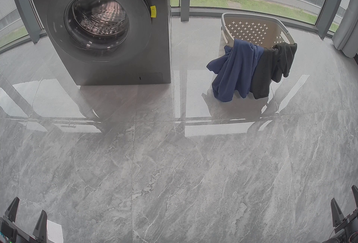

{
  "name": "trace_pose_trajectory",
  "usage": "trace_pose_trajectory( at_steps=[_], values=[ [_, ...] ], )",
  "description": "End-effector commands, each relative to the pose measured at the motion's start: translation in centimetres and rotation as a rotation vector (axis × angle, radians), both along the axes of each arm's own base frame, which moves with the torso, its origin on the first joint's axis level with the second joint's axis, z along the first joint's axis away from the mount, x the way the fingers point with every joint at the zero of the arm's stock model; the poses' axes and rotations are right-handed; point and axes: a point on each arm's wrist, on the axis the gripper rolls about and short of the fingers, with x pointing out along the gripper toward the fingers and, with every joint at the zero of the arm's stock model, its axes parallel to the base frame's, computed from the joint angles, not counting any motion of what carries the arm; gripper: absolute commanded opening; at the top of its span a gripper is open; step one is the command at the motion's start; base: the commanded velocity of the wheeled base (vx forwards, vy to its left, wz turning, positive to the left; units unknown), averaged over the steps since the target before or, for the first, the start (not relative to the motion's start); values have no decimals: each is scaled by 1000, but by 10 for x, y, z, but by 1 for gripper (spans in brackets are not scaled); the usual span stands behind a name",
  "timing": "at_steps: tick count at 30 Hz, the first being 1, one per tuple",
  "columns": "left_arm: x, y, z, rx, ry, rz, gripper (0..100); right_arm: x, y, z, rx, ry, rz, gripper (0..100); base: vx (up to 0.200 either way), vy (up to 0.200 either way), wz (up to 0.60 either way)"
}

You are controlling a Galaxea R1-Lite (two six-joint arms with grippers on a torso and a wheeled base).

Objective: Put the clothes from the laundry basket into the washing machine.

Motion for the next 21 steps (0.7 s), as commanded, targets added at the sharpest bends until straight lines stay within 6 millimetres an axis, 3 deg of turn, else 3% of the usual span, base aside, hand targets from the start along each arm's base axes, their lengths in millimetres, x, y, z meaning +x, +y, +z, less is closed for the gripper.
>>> trace_pose_trajectory(
  at_steps=[1,21],
  values=[
    [0,0,-5,-1,6,0,100,1,0,-5,0,13,1,100,200,0,0],
    [0,0,-5,-4,6,3,100,1,0,-5,2,13,0,100,200,0,0]
  ],
)
